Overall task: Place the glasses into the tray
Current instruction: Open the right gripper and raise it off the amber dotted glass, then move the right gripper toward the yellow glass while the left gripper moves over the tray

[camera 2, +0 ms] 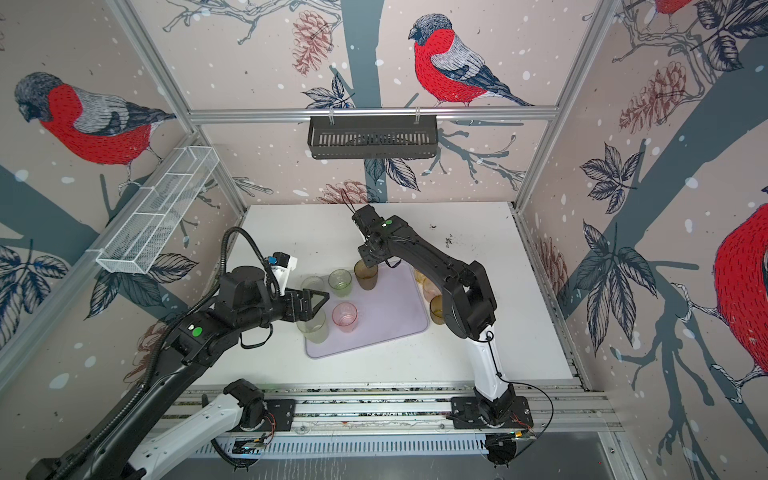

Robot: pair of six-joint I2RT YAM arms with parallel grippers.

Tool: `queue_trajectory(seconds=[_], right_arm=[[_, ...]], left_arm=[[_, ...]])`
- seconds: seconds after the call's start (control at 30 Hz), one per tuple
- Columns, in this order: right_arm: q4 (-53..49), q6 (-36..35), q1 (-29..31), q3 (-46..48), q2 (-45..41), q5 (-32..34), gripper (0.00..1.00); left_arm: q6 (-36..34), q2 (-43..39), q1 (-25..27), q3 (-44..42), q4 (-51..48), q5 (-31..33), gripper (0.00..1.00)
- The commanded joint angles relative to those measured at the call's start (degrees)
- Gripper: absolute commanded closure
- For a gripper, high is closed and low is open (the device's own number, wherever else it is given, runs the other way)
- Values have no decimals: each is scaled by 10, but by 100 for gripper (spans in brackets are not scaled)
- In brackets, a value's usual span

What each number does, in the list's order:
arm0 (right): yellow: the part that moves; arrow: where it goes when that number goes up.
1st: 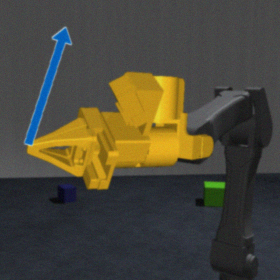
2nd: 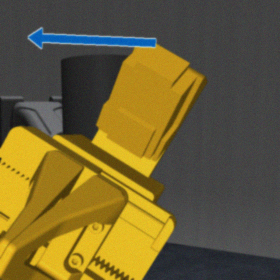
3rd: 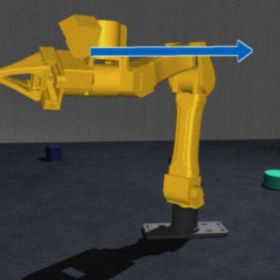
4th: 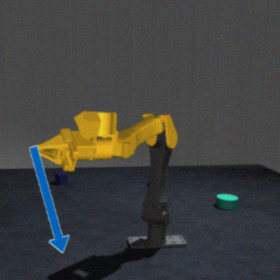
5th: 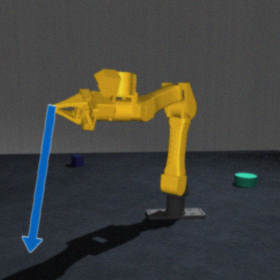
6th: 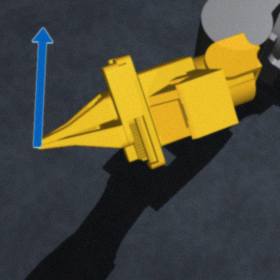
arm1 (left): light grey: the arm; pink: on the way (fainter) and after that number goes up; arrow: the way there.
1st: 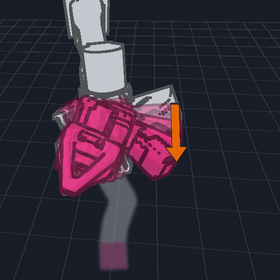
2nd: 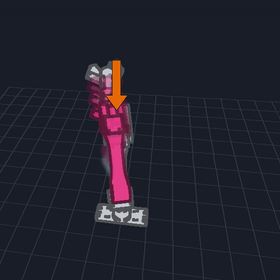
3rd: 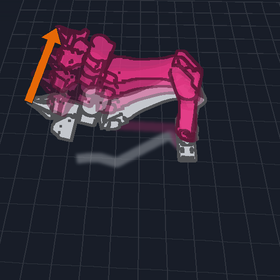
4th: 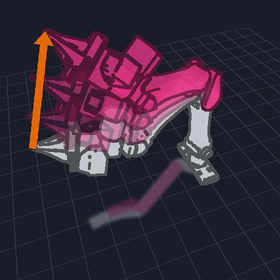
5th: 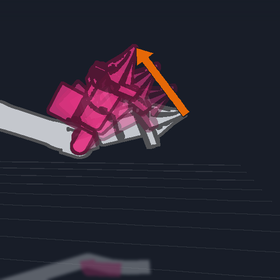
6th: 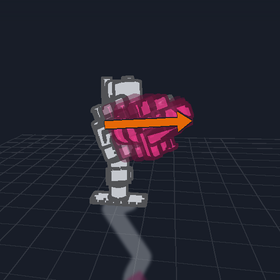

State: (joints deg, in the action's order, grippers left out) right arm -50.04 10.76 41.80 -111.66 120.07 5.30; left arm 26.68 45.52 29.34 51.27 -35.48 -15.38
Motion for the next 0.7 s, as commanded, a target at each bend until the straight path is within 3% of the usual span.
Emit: queue_trajectory(seconds=[0.0, 0.3, 0.67], right_arm=[[-25, 14, 1, -9, -20, 28, 45], [-20, 62, 9, 54, -123, 54, 33], [-34, 89, 9, 130, -233, 49, 24]], left_arm=[[-18, 9, 0, 10, 10, -17, 3], [-59, 50, 0, 31, 14, -35, 3], [-36, 58, 10, 28, 37, -10, 3]])
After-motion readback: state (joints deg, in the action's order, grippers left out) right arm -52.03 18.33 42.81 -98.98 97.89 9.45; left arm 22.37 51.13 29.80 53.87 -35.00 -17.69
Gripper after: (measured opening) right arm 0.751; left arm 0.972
